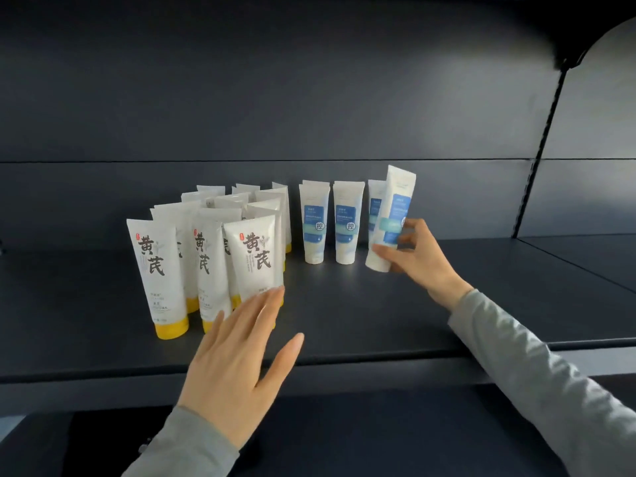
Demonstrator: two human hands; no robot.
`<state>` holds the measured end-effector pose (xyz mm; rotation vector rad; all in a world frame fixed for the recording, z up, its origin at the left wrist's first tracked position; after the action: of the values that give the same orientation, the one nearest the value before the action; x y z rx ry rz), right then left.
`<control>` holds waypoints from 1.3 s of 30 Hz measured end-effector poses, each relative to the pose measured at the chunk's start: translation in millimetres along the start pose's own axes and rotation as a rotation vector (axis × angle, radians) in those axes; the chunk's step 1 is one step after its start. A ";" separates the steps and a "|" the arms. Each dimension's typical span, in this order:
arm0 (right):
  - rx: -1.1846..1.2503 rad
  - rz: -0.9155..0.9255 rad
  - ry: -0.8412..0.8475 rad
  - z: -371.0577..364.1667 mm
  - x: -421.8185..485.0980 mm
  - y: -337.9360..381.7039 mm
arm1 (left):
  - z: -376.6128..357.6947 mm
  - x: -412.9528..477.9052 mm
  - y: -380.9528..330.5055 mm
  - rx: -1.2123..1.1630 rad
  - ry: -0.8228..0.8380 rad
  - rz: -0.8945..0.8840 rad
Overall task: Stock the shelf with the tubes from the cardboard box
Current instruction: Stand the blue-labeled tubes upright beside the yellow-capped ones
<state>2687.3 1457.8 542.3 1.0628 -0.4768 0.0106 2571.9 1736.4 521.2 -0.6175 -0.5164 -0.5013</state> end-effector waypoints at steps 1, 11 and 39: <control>-0.028 -0.002 -0.007 0.0 11.7 -4.1 | 3.0 -2.4 2.0 0.021 -0.011 -0.005; -0.180 -0.109 -0.050 -19.8 77.3 -39.1 | 1.8 -12.7 13.0 0.116 -0.040 -0.030; -0.764 -0.075 0.056 20.9 -20.4 3.5 | 11.6 -18.3 19.0 0.032 0.068 0.035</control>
<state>2660.5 1446.4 545.7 0.3279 -0.3422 -0.1941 2565.5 1762.6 510.9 -0.5758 -0.4477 -0.4784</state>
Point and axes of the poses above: each hand's wrist, its own x-axis towards the middle knuckle, its own z-axis out of the back of the hand, y = z × x, the point moved 1 cm from there along x, towards the middle knuckle, and after that the axes turned 12 degrees about -x, right-handed, at the moved point
